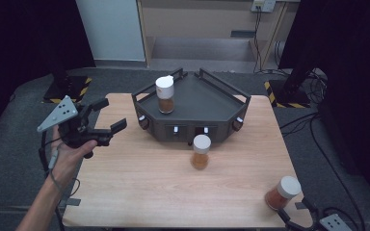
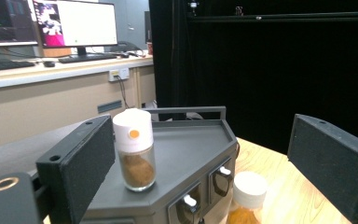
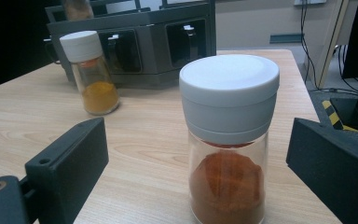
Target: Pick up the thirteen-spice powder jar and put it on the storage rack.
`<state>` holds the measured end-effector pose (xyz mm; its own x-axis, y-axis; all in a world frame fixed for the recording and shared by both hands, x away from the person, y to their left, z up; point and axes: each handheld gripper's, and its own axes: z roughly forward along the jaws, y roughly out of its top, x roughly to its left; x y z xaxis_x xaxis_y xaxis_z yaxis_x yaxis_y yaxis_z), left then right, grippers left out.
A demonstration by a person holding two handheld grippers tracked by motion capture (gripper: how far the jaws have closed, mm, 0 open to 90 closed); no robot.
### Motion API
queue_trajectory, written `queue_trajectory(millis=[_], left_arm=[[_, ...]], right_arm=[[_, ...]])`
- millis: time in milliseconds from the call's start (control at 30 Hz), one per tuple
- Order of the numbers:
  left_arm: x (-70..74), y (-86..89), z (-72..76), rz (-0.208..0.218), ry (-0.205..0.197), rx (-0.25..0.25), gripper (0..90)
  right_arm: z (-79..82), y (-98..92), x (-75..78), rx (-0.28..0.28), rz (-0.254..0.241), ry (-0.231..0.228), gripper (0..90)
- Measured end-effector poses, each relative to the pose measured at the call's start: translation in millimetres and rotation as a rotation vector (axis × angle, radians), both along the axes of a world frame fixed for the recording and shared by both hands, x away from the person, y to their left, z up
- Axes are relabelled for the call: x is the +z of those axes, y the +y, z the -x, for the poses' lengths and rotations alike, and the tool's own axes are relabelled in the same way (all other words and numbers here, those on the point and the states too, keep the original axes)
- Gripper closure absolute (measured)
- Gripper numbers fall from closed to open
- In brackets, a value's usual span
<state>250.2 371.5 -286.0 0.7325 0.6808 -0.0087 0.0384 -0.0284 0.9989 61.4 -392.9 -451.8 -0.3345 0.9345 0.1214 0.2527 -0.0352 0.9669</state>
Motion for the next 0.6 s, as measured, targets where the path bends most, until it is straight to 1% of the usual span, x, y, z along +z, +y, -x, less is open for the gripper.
queue_trajectory(millis=[33,100,133,167,200,233,267,300,333,367,400,433,467,500,533,567,600], left_arm=[[0.0,0.0,0.0,0.0,0.0,0.0,6.0],[-5.7,2.9,6.1,-0.006,0.005,-0.001,6.0],[-13.6,6.1,12.5,-0.005,0.004,0.005,6.1],[-13.6,6.1,12.5,-0.005,0.004,0.005,6.0],[-21.2,9.3,19.0,-0.01,0.002,0.015,6.1],[-21.2,9.3,19.0,-0.01,0.002,0.015,6.1],[-25.3,11.5,21.3,-0.006,0.007,0.016,6.0],[-32.9,13.9,26.9,-0.015,0.01,0.026,6.0],[-32.9,13.9,26.9,-0.015,0.01,0.026,6.0],[-39.8,14.8,33.4,-0.045,0.002,0.045,6.0],[-39.8,14.8,33.4,-0.045,0.002,0.045,5.9],[-42.2,14.0,37.4,-0.067,-0.002,0.063,5.9],[-50.5,16.1,42.9,-0.049,0.006,0.064,5.4],[-55.4,16.9,45.6,-0.038,0.009,0.066,5.5],[-55.4,16.9,45.6,-0.038,0.009,0.066,5.5],[-62.7,17.6,49.3,-0.032,0.021,0.068,5.5],[-65.8,17.7,51.3,-0.038,0.025,0.07,5.4]], right_arm=[[0.1,0.1,0.1,0.0,0.001,0.0,5.7],[0.1,0.3,0.3,0.0,0.002,0.001,5.7],[0.1,0.2,0.2,-0.001,0.003,0.001,5.7],[0.1,0.2,0.2,-0.001,0.003,0.001,5.7],[0.6,0.1,0.0,-0.003,-0.001,0.0,5.7],[0.6,0.1,0.0,-0.003,-0.001,0.0,5.7],[0.6,0.1,0.1,-0.003,0.001,0.0,5.7],[0.4,0.1,0.1,0.0,0.001,0.0,5.7],[0.3,0.4,0.3,0.0,0.002,0.0,5.7],[0.3,0.6,0.5,0.0,0.004,0.001,5.7],[0.3,0.6,0.5,0.0,0.004,0.001,5.7],[0.3,0.7,0.5,-0.001,0.004,0.001,5.7],[0.5,0.7,0.3,-0.003,0.003,0.0,5.7],[0.5,0.7,0.4,-0.003,0.003,0.001,5.7],[0.5,0.7,0.4,-0.003,0.003,0.001,5.7],[0.2,0.9,0.7,-0.002,0.006,0.002,5.7],[0.3,1.4,0.9,-0.003,0.007,0.002,5.7]])
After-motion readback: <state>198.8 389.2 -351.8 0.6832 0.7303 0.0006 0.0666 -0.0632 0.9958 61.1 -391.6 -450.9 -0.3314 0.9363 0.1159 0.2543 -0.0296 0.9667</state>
